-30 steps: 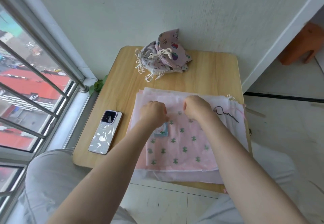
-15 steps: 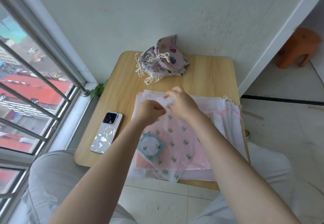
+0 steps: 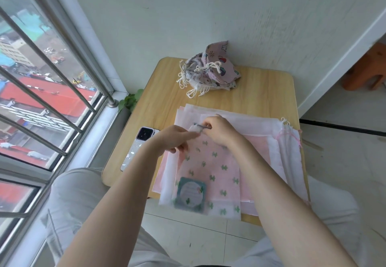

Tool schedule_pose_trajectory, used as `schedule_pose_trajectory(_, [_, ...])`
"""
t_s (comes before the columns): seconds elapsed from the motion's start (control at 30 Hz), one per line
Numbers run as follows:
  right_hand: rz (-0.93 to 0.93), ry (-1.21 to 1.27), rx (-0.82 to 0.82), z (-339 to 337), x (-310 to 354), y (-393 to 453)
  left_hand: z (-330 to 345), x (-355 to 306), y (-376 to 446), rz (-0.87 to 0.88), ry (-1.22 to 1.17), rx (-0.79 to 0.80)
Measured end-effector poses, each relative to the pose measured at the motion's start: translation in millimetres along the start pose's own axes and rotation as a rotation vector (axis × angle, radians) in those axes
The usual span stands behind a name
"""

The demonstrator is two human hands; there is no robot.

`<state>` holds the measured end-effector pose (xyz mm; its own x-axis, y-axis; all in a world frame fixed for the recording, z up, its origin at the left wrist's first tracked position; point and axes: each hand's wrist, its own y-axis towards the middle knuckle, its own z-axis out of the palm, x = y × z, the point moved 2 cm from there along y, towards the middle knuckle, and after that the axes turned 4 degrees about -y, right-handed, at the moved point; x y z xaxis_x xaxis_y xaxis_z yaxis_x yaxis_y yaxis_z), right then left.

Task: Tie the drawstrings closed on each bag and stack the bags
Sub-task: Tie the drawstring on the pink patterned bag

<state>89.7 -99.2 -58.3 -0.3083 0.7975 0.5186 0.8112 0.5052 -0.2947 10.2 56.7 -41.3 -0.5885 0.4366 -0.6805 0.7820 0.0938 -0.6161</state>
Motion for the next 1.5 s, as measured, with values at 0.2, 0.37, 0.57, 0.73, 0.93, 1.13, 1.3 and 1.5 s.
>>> schedule_pose_trajectory(0.2, [-0.115,0.033,0.058,11.5,14.0,4.2,-7.5,3.4,11.2,-0.035,-0.275,-0.240])
schedule_pose_trajectory(0.37, [-0.108,0.013,0.008,15.3,17.5,2.5,-1.0,-4.1,8.7,0.121,-0.585,-0.421])
schedule_pose_trajectory(0.57, [-0.033,-0.032,-0.044,18.9,4.5,-1.0,-2.8,-17.6,6.1,0.337,-0.757,-0.335])
schedule_pose_trajectory(0.73, [0.011,-0.086,-0.083,21.6,2.9,-2.8,16.0,-19.5,13.9,0.293,-0.365,-0.218])
schedule_pose_trajectory(0.93, [0.089,-0.240,-0.072,13.9,-23.1,-5.9,25.1,0.0,25.0,0.174,0.188,-0.374])
schedule_pose_trajectory(1.13, [0.203,-0.224,-0.063,-6.2,-43.6,-12.1,32.2,5.7,29.3,0.170,0.257,-0.432])
schedule_pose_trajectory(1.3, [0.293,-0.092,0.080,-18.2,-64.5,-16.0,34.2,6.6,30.0,0.161,0.244,-0.442])
schedule_pose_trajectory(1.5, [0.344,0.232,-0.039,-38.4,-74.0,-29.4,35.8,7.3,33.0,0.143,0.180,-0.448])
